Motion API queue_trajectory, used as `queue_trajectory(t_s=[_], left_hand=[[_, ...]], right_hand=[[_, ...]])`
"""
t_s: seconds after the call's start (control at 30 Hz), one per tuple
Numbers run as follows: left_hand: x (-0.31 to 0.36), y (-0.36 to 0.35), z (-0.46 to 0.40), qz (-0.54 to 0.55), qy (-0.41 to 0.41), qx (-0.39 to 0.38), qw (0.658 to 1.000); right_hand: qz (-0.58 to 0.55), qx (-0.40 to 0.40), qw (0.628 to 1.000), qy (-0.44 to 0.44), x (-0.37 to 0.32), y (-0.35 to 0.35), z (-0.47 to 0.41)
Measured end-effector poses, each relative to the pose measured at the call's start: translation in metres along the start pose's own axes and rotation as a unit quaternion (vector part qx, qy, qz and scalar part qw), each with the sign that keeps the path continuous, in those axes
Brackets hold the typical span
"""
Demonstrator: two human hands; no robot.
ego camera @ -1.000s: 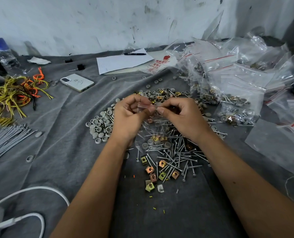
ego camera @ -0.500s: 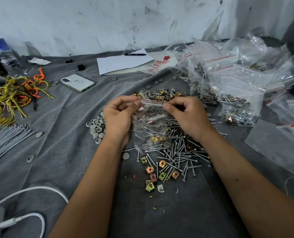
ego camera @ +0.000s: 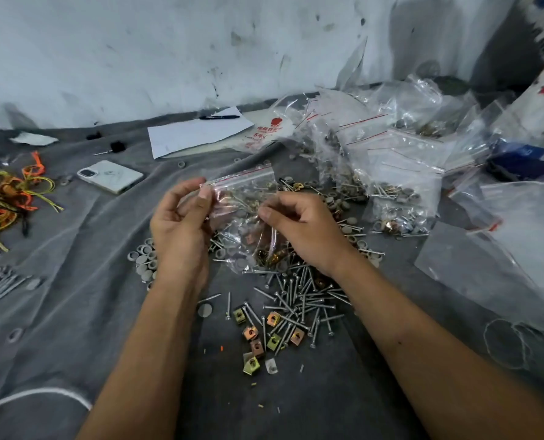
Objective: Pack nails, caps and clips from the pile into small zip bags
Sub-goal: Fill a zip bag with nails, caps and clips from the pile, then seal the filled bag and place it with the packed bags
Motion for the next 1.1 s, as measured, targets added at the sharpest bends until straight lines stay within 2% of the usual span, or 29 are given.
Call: queue_trajectory(t_s=[0.13,0.23,0.33,0.43,0.53,0.67,0.7,0.77,0.83,0.87,0.93,1.0,1.07,1.1], left_hand=[[0.001,-0.028,0.014,-0.143,0.012,-0.045,0.989],[0.004,-0.067,0.029,-0.278,-0.05,-0.086,0.956],[0.004,-0.123,0.043,-0.393,-0.15,-0.139,0.897],[-0.006,-0.196,0.059,-0.511,-0.264,-0.205,0.792],[-0.035,-0.257,0.07,-0.547,-0.28,-0.305,0.728],[-0.078,-0.295,0.073,-0.612,-0.281,-0.395,0.625],[-0.085,-0.302,0.074,-0.631,-0.284,-0.405,0.598],[-0.093,-0.305,0.073,-0.658,-0.277,-0.412,0.566],[-0.09,-0.309,0.074,-0.67,-0.257,-0.409,0.563],[-0.083,-0.311,0.077,-0.671,-0.254,-0.394,0.575],[-0.061,-0.313,0.086,-0.639,-0.292,-0.325,0.633],[-0.039,-0.32,0.11,-0.566,-0.346,-0.276,0.696],[-0.044,-0.333,0.135,-0.507,-0.319,-0.321,0.734],[-0.054,-0.34,0.144,-0.494,-0.277,-0.352,0.745]], right_hand=[[-0.005,0.116,0.993,0.034,-0.015,0.033,0.003],[0.027,0.207,0.977,0.034,-0.023,0.077,0.008],[0.083,0.26,0.962,0.025,-0.033,0.127,0.008],[0.156,0.326,0.932,-0.033,-0.03,0.189,0.007],[0.225,0.338,0.906,-0.119,-0.025,0.238,0.018],[0.298,0.333,0.888,-0.107,-0.05,0.273,0.047],[0.319,0.306,0.889,-0.117,-0.055,0.278,0.056],[0.387,0.194,0.887,-0.161,-0.056,0.274,0.07],[0.434,0.114,0.871,-0.198,-0.056,0.267,0.086],[0.455,0.113,0.86,-0.198,-0.06,0.268,0.093],[0.495,0.156,0.829,-0.208,-0.069,0.282,0.105],[0.537,0.174,0.781,-0.267,-0.07,0.296,0.119],[0.552,0.133,0.742,-0.357,-0.056,0.302,0.133],[0.546,0.118,0.738,-0.38,-0.048,0.301,0.138]])
Point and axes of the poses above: each hand's wrist, its own z-axis away from the middle knuckle, its own y-axis out of the back of the hand, x = y × z, the point moved 8 cm from there along -z, towards the middle knuckle, and after that the axes turned 11 degrees about -z, right-handed, at the moved point
